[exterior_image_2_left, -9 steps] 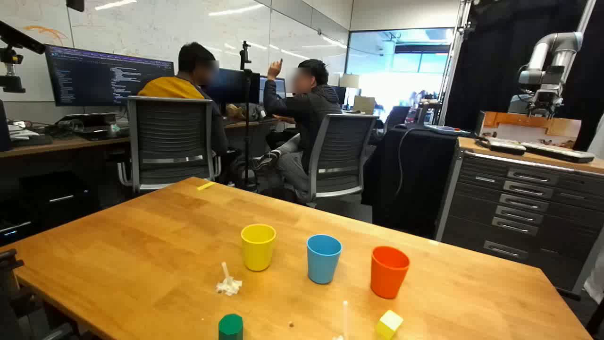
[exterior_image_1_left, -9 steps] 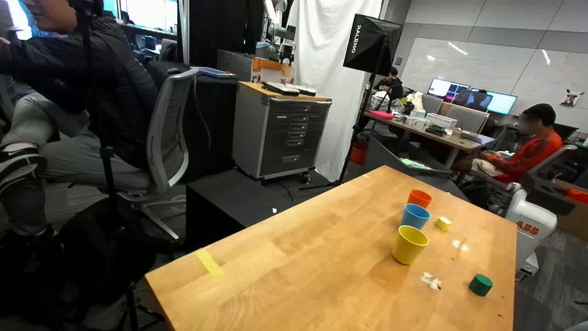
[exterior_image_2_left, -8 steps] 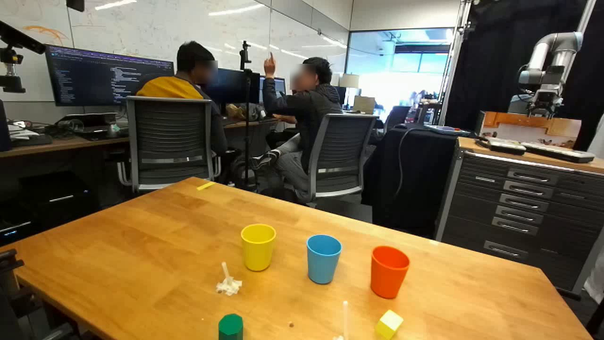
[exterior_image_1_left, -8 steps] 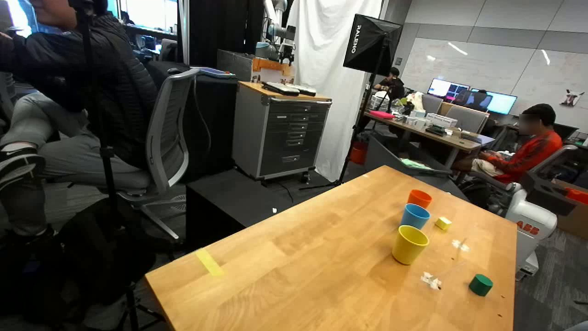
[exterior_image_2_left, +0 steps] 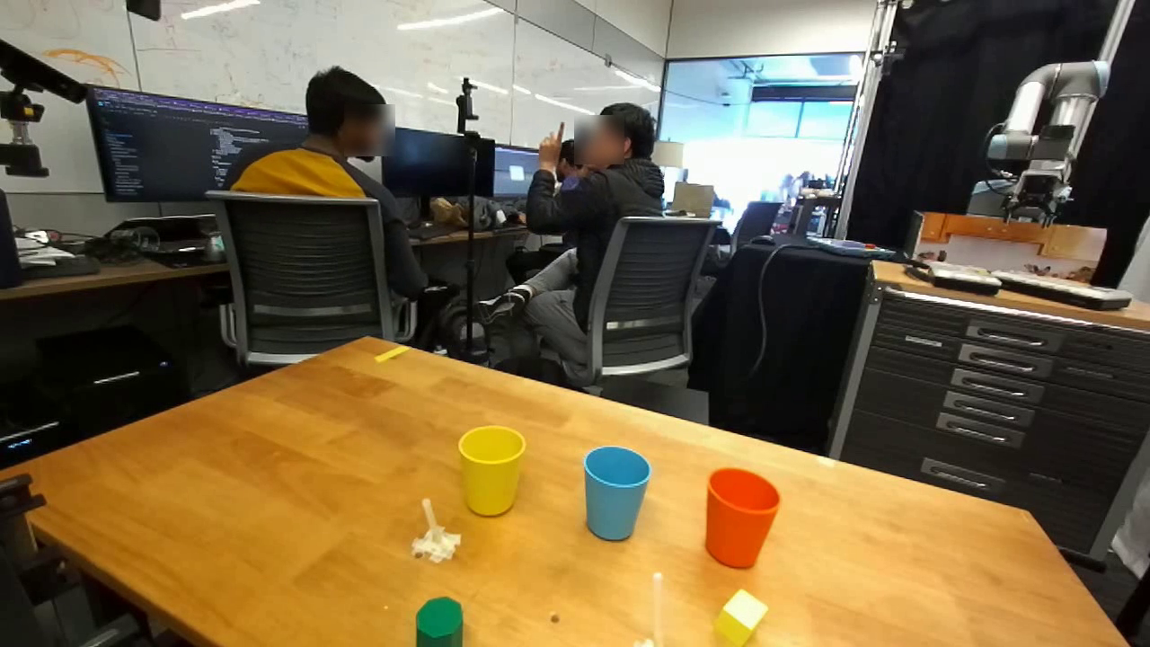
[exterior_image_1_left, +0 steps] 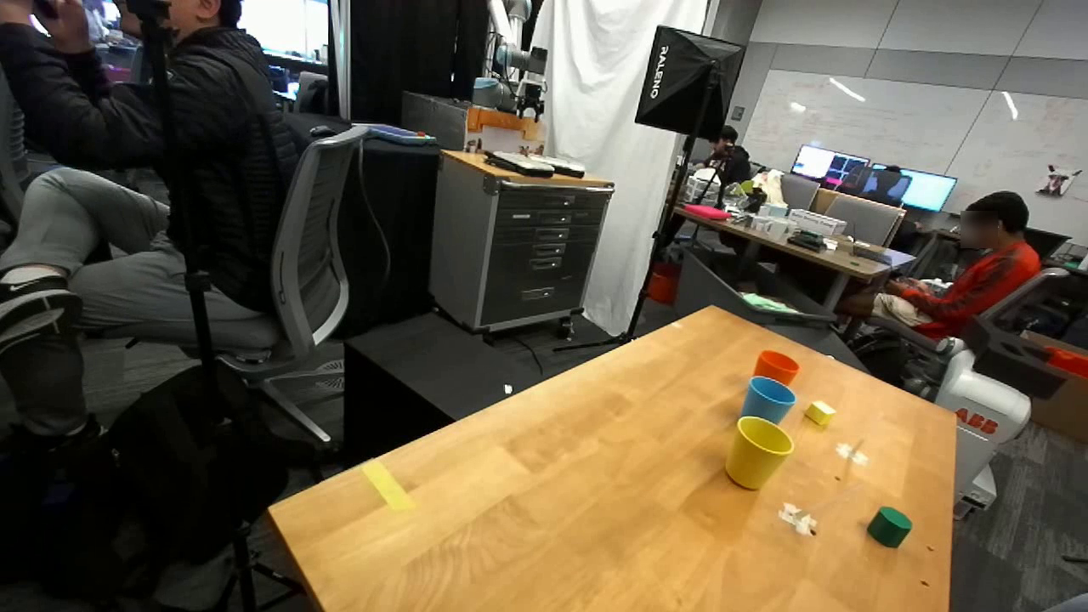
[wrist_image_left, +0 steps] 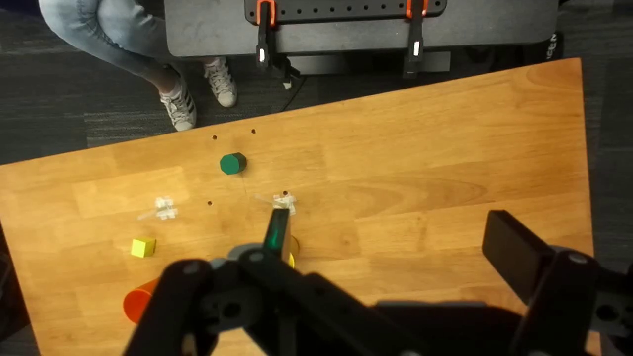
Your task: Stack the cups together
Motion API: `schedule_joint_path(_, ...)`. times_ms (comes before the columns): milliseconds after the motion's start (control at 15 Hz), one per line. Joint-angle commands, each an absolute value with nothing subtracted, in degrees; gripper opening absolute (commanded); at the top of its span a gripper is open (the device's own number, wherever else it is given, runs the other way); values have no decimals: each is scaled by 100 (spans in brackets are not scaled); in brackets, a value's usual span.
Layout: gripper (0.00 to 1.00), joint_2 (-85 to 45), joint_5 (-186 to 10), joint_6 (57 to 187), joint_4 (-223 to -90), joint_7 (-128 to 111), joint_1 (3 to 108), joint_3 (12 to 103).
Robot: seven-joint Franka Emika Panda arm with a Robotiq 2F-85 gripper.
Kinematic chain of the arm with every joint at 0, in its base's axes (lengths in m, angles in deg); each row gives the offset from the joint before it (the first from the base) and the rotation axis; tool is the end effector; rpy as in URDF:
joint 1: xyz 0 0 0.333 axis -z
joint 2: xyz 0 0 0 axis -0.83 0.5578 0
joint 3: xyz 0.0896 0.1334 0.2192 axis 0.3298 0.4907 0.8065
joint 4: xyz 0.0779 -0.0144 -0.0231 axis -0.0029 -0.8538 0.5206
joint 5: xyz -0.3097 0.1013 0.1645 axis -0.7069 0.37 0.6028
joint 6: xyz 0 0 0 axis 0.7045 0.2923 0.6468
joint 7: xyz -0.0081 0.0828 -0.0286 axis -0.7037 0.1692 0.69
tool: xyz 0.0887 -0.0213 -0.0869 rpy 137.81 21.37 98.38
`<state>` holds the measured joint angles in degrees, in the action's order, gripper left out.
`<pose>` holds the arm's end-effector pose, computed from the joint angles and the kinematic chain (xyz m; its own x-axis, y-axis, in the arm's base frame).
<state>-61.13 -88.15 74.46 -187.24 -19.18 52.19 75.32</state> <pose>0.3698 0.1182 0.5011 0.9881 -0.0114 -0.1534 0.0196 -0.9797 0.1995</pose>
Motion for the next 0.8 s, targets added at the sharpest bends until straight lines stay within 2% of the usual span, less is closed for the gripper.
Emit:
schedule_joint_path(0, 100, -6095, -8841, 7427, -18705, -1950, 5130, 7464)
schedule_joint_path(400, 100, -6068, -8840, 7692, -18788, -2086, 5213, 7388)
schedule_joint_path(733, 100, -5845, -8998, 8574, -18858, -2554, 5533, 7088)
